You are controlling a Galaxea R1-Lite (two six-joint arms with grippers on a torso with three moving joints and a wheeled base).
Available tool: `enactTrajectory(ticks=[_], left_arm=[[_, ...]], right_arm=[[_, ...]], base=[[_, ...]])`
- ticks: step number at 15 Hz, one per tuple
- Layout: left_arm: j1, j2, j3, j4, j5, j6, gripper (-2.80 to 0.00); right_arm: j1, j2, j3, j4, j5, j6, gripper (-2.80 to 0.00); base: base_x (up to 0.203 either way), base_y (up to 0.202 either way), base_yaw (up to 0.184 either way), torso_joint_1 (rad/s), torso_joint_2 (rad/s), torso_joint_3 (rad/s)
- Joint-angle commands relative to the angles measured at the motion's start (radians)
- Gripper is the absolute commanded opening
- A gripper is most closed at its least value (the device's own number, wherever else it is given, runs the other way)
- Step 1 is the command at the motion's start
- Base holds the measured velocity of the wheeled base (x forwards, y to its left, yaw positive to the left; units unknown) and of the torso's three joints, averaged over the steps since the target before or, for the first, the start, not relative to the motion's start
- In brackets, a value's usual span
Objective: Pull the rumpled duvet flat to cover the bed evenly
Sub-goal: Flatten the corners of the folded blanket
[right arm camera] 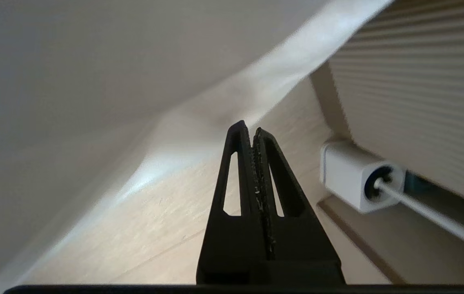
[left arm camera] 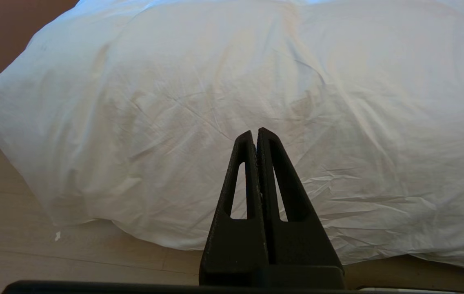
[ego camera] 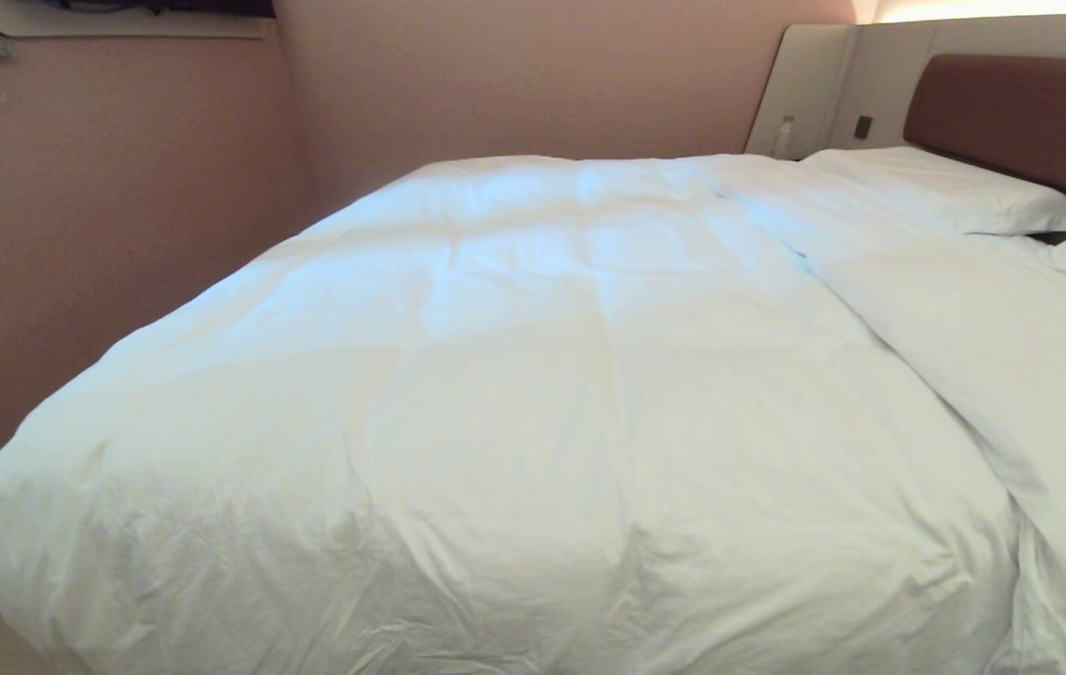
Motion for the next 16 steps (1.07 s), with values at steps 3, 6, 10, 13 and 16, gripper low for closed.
enactTrajectory(ticks=[3, 6, 10, 13, 16], left_arm=[[-0.001, 0.000, 0.000, 0.000, 0.000, -0.001, -2.80], [0.000, 0.000, 0.000, 0.000, 0.000, -0.001, -2.80], [0.000, 0.000, 0.000, 0.000, 0.000, -0.001, -2.80], [0.000, 0.000, 0.000, 0.000, 0.000, -0.001, -2.80], [0.000, 0.000, 0.000, 0.000, 0.000, -0.001, -2.80]], right_arm=[[-0.004, -0.224, 0.020, 0.261, 0.165, -0.001, -2.80], [-0.003, -0.458, 0.014, 0.473, 0.298, 0.003, -2.80], [0.025, -0.791, 0.013, 0.756, 0.449, 0.009, -2.80], [0.142, -1.004, 0.010, 0.914, 0.517, 0.130, -2.80], [0.360, -1.119, -0.072, 0.953, 0.531, 0.520, -2.80]], base=[[0.000, 0.000, 0.000, 0.000, 0.00, 0.000], [0.000, 0.000, 0.000, 0.000, 0.00, 0.000], [0.000, 0.000, 0.000, 0.000, 0.00, 0.000], [0.000, 0.000, 0.000, 0.000, 0.00, 0.000], [0.000, 0.000, 0.000, 0.000, 0.00, 0.000]])
